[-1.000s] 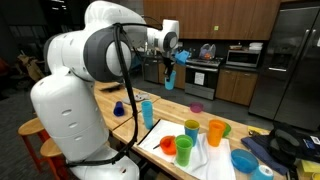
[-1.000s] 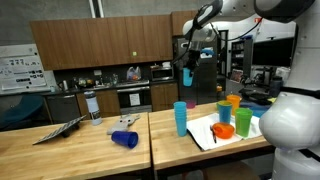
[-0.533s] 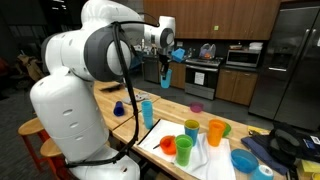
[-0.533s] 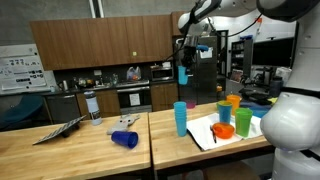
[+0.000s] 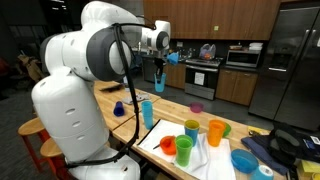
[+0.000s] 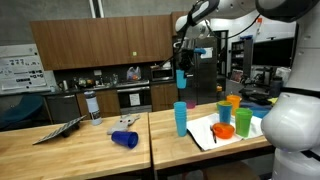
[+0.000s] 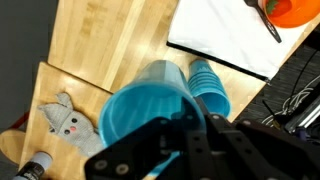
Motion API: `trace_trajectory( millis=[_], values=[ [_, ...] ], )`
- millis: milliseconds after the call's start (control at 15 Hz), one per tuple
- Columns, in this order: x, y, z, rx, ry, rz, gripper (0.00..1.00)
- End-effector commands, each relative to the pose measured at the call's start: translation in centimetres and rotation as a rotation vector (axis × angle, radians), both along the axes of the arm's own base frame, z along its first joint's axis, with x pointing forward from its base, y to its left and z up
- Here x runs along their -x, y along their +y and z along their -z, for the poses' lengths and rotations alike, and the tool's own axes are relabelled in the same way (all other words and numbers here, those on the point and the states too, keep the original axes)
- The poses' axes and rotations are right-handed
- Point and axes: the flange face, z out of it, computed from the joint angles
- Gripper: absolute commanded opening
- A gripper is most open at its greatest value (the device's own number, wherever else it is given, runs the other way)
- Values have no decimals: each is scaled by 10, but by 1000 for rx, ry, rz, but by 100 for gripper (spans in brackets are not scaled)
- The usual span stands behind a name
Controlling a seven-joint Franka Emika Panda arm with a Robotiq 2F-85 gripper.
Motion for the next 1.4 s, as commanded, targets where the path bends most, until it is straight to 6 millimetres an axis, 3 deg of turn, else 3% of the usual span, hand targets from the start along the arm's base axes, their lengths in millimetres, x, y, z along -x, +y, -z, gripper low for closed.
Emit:
trace_trajectory(
  millis=[0, 867, 1333],
  values=[
    [7, 19, 6, 10, 45, -102, 1],
    [15, 59, 41, 75, 206, -331, 1],
    [30, 73, 44, 139, 222, -396, 1]
  ],
)
